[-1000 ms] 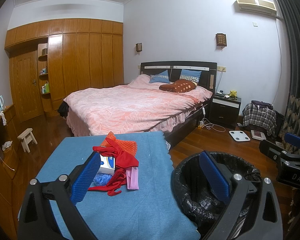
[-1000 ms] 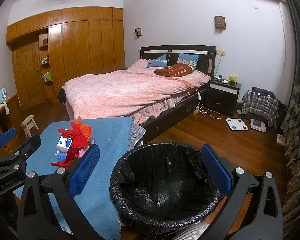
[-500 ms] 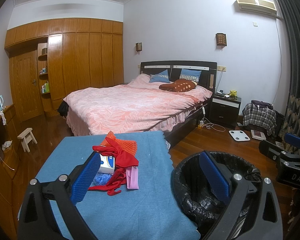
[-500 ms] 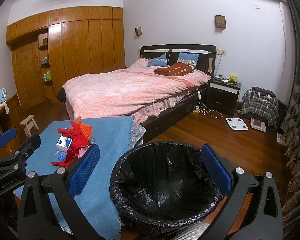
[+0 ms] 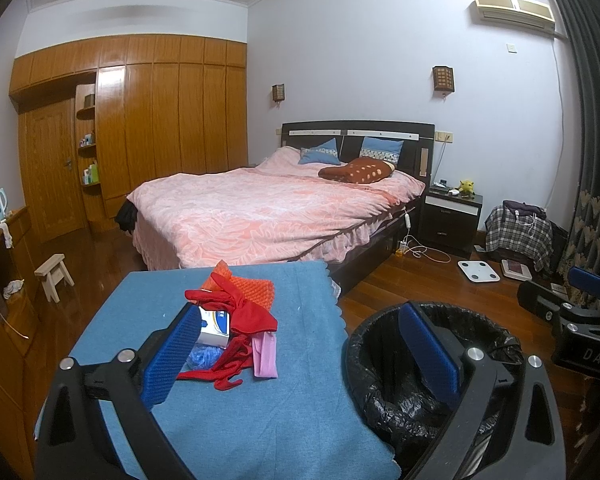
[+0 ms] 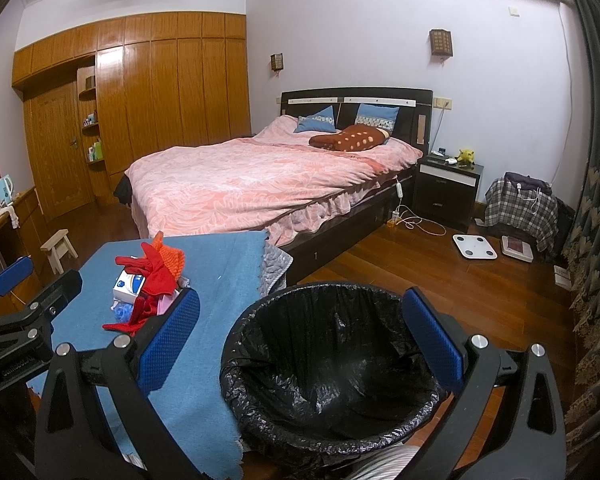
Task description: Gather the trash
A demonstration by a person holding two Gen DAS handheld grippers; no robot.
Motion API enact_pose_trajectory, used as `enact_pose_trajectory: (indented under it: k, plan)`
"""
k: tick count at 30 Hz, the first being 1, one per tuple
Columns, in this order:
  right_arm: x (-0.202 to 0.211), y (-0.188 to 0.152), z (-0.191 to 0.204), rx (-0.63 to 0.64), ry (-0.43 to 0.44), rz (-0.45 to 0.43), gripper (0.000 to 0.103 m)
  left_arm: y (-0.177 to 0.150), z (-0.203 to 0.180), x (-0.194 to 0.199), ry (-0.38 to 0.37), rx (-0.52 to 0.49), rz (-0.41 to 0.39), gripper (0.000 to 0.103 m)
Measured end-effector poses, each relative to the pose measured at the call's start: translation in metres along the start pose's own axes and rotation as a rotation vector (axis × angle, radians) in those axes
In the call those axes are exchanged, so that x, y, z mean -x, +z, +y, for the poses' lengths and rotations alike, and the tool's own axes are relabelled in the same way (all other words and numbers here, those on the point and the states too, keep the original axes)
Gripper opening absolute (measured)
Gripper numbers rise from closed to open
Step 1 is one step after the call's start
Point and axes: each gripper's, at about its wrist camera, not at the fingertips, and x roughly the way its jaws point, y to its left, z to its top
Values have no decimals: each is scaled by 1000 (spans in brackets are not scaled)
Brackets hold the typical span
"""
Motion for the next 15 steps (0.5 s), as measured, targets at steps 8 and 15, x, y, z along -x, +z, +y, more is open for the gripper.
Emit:
enact_pose_trajectory:
  k: [8,15]
  plan:
    - [-6,-5,8,0,3,-3,98,0,0,1,0,0,0,97]
    - [-10,-8,14,2,10,5,98,-2,-1,-1,2,10,8,97]
